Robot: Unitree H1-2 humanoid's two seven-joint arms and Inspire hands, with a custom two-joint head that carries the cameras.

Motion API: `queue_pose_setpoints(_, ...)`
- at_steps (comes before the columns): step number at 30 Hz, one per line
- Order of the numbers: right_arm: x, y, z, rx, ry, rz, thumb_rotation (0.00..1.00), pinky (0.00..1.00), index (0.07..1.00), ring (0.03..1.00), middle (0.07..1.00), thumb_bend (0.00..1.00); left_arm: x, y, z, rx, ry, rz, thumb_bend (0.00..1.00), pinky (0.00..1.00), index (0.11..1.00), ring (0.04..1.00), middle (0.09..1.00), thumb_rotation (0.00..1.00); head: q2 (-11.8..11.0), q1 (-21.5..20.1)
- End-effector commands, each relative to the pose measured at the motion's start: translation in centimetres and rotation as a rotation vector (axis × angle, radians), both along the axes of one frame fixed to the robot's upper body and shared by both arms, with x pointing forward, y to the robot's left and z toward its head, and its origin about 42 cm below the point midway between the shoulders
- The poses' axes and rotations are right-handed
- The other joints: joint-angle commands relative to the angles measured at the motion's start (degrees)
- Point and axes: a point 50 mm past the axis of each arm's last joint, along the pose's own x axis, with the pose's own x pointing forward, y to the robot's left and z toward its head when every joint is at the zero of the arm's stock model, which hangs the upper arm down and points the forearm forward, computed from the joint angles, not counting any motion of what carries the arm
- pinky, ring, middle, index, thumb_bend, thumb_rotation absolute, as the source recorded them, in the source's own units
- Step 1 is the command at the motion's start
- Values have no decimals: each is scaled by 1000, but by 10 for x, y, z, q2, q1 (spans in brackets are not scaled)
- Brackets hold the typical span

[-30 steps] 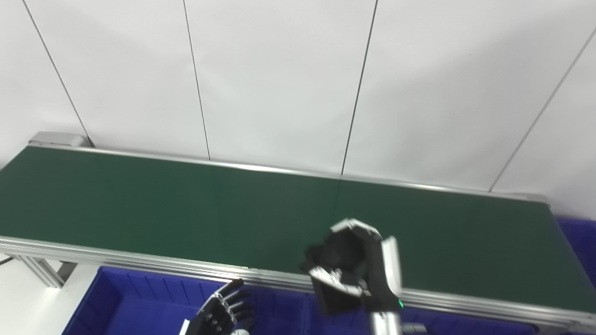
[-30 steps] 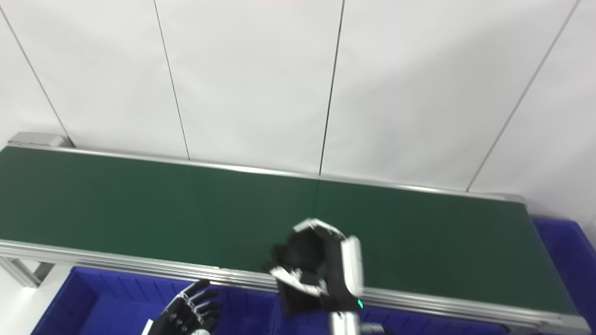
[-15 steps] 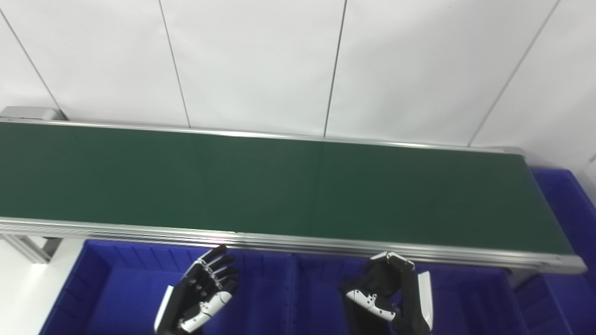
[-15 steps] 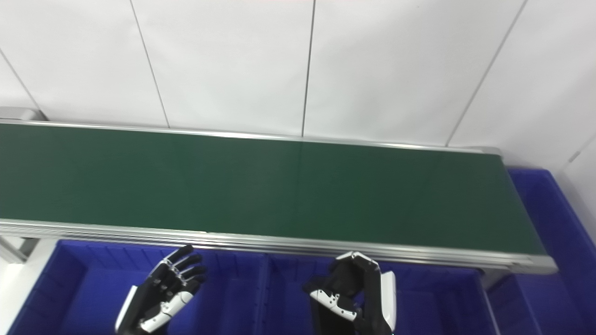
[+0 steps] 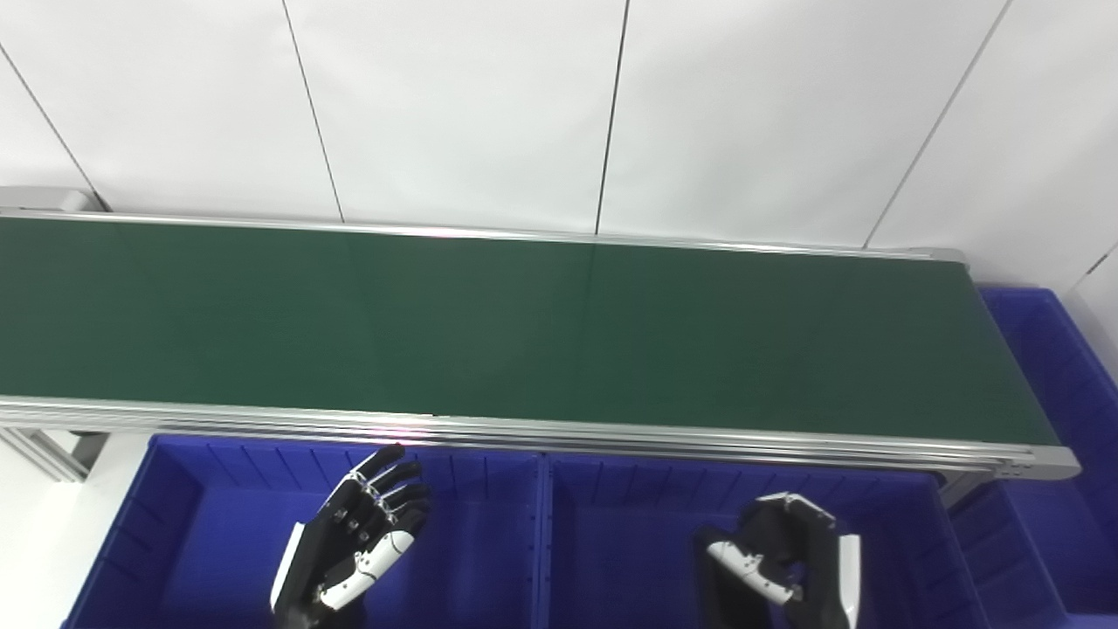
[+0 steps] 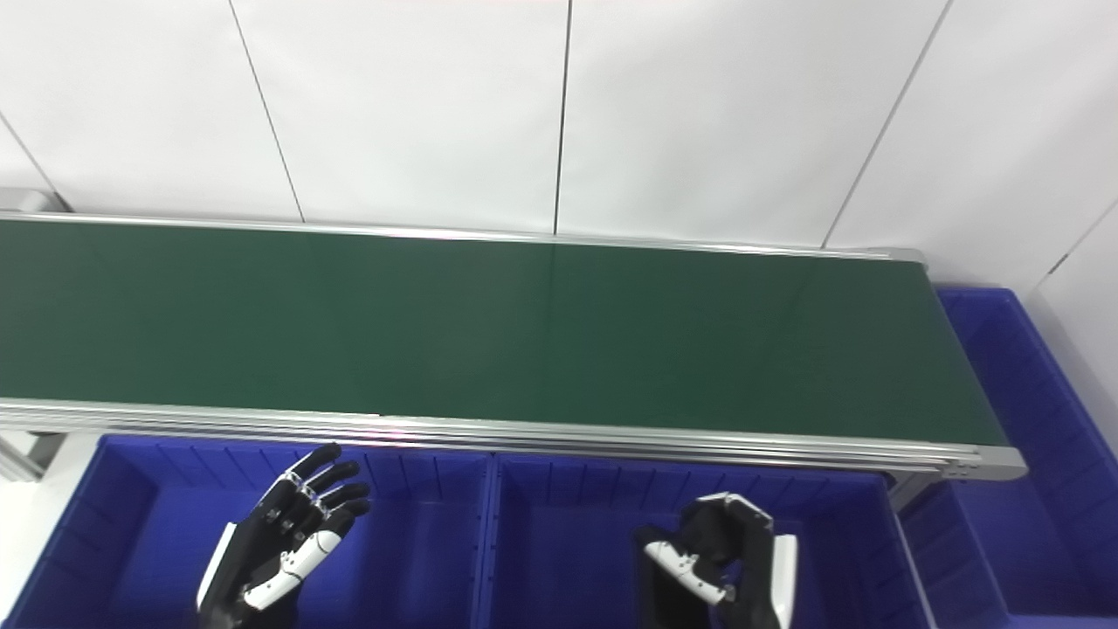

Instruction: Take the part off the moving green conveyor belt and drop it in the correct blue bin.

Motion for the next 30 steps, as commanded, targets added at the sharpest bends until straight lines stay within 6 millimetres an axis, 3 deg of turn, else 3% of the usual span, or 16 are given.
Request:
queue_pose_setpoints(1,7,5,14,-20,-41,69,52,433,570,546,558,669,7,-3,10,-12,-58,-18,523,666,776,668,727,0,0,1)
queue_pose_setpoints(2,7,8,17,-19,-43,85,80,475,615,576,608,732,7,-4,10,-11,-57,-19,525,666,775,667,726,0,0,1)
queue_pose_setpoints(3,7,10,18,-15,-44,94,160,594,727,687,729,788,7,-4,10,-11,-56,-19,529,670,772,666,724,0,0,1)
queue_pose_setpoints(6,5,16,25,12,-56,140,254,763,868,830,873,833,7,-5,10,-4,-53,-20,534,667,766,664,717,0,-1,10)
queue_pose_setpoints(7,5,17,27,19,-58,153,287,870,954,920,959,832,7,-6,10,-2,-54,-21,533,666,765,663,718,0,-1,10)
queue_pose_setpoints(11,5,22,36,34,-82,197,365,982,998,996,999,883,7,-7,10,-2,-55,-28,515,673,772,669,726,0,-2,9)
queue_pose_setpoints(13,5,23,38,29,-82,210,378,990,1000,999,1000,889,7,-7,10,-5,-50,-27,515,675,771,669,726,0,-4,11)
queue_pose_setpoints(18,5,24,43,10,-43,273,518,1000,1000,1000,1000,979,7,-10,9,-4,-46,-24,520,670,757,666,719,0,-4,15)
queue_pose_setpoints(21,5,25,45,7,-53,278,539,1000,1000,1000,1000,1000,7,-10,9,-3,-44,-22,523,670,753,664,713,0,-8,21)
queue_pose_setpoints(23,4,25,46,3,-83,272,516,1000,1000,1000,1000,994,7,-11,9,1,-44,-23,524,668,755,664,717,0,-10,24)
queue_pose_setpoints(28,0,29,46,-1,-153,247,354,989,1000,1000,1000,854,7,-12,8,8,-42,-30,529,666,768,665,722,0,-13,23)
queue_pose_setpoints(30,-2,32,46,21,-184,226,282,888,952,957,979,788,8,-11,8,11,-45,-30,532,669,768,665,719,0,-10,21)
